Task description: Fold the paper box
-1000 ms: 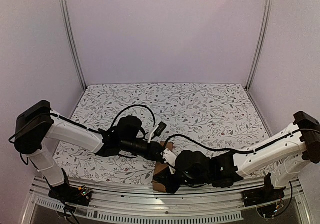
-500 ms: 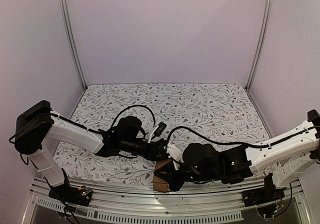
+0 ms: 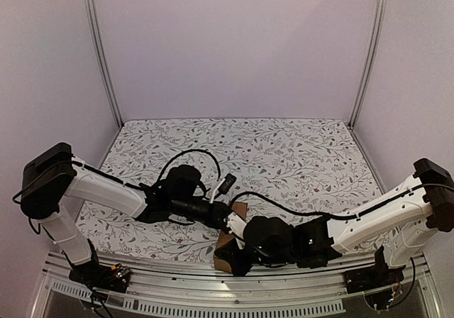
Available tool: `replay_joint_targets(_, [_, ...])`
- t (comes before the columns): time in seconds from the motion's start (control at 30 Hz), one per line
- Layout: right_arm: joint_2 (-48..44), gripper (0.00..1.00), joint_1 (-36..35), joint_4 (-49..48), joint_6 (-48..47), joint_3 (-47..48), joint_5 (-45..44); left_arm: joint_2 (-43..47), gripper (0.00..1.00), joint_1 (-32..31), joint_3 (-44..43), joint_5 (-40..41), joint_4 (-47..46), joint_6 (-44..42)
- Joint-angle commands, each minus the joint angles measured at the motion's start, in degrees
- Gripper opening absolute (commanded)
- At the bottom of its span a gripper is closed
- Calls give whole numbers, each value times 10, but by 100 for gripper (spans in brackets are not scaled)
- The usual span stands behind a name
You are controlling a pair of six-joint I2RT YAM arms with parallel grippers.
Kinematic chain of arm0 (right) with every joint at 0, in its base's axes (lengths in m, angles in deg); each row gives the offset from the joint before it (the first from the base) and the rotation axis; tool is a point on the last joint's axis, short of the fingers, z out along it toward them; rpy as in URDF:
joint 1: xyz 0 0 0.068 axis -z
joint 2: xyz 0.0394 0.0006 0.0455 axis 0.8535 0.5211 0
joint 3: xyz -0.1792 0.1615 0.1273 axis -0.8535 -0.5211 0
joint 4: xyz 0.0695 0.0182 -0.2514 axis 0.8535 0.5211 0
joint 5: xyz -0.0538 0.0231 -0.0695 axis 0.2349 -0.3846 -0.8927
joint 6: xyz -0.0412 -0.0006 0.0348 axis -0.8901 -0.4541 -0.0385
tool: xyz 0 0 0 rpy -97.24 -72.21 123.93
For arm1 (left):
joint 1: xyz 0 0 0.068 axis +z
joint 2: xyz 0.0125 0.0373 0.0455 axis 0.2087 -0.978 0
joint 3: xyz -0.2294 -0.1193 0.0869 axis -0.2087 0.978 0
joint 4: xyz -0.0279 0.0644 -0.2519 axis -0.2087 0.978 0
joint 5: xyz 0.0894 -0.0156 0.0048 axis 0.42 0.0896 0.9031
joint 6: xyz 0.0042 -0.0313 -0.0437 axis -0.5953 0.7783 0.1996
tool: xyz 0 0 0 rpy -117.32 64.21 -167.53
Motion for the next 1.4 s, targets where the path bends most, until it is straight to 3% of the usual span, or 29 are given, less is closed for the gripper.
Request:
replay_joint_targets(0.0, [-9,0,-4,36,7,-23,-8,-12,0,7,19,17,59,0])
replay_joint_targets(0.27, [-90,0,-4,82,-35,5,-41,22,0,8,-9,16,98,-8])
replay_joint_targets(0.63, [-176,0,6,214,-44,3,-167,172,0,19,-87,100,296,-81])
replay_joint_targets(0.83, [-166,0,62,227,22,-26,-148,239,0,19,-65,185,431,-89])
replay_joint_targets(1.1, [-91,0,132,162,62,-31,-63,256,0,20,56,155,367,-10])
replay_joint_targets(1.37, [-16,0,145,135,85,-8,-28,171,0,19,92,107,255,12])
